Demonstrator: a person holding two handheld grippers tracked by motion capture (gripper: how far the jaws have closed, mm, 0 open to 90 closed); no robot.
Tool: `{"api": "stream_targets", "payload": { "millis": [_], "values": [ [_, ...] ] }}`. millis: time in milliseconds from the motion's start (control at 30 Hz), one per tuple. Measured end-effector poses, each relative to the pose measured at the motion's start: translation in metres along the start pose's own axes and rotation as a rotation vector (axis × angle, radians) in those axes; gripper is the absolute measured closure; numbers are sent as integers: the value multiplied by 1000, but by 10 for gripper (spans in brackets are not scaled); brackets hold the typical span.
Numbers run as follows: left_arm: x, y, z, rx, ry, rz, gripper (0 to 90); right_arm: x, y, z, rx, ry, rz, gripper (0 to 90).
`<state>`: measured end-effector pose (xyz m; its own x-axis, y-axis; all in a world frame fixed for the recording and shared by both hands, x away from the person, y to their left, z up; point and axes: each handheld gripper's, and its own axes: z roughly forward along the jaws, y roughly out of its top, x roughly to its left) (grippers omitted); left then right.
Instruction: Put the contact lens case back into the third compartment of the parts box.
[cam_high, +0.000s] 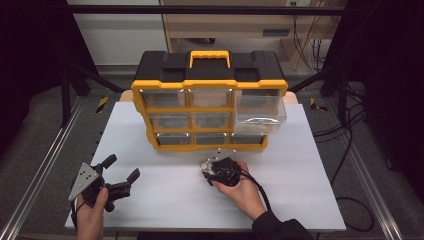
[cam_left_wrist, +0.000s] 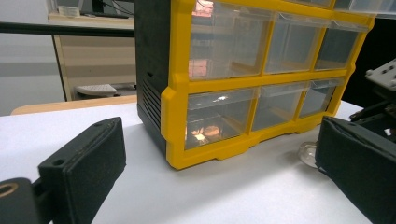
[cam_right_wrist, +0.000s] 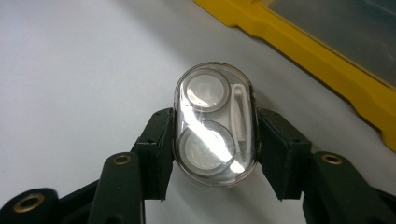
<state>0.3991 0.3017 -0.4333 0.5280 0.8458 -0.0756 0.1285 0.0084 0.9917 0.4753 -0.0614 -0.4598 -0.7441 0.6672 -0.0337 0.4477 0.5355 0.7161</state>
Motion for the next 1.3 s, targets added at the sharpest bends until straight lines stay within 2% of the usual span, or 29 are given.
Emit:
{"api": "stream_targets", "payload": {
  "millis": [100, 367, 533, 933, 1300],
  "values": [
    [0, 0, 0, 4, 2, 3, 16, 2, 0, -12, -28, 6, 7, 493],
    [0, -1, 0, 7, 1, 3, 16, 3, 6, -35, -62, 31, 17, 493],
    [1, -1, 0, 8, 3, 1, 16, 9, 13, -56, -97, 32, 8, 493],
    [1, -1, -1, 4, 5, -1, 16, 18, 33, -93, -161, 21, -31, 492],
    [1, 0, -2, 2, 7, 2, 16, 20, 47, -117, -200, 1, -55, 492]
  ]
}}
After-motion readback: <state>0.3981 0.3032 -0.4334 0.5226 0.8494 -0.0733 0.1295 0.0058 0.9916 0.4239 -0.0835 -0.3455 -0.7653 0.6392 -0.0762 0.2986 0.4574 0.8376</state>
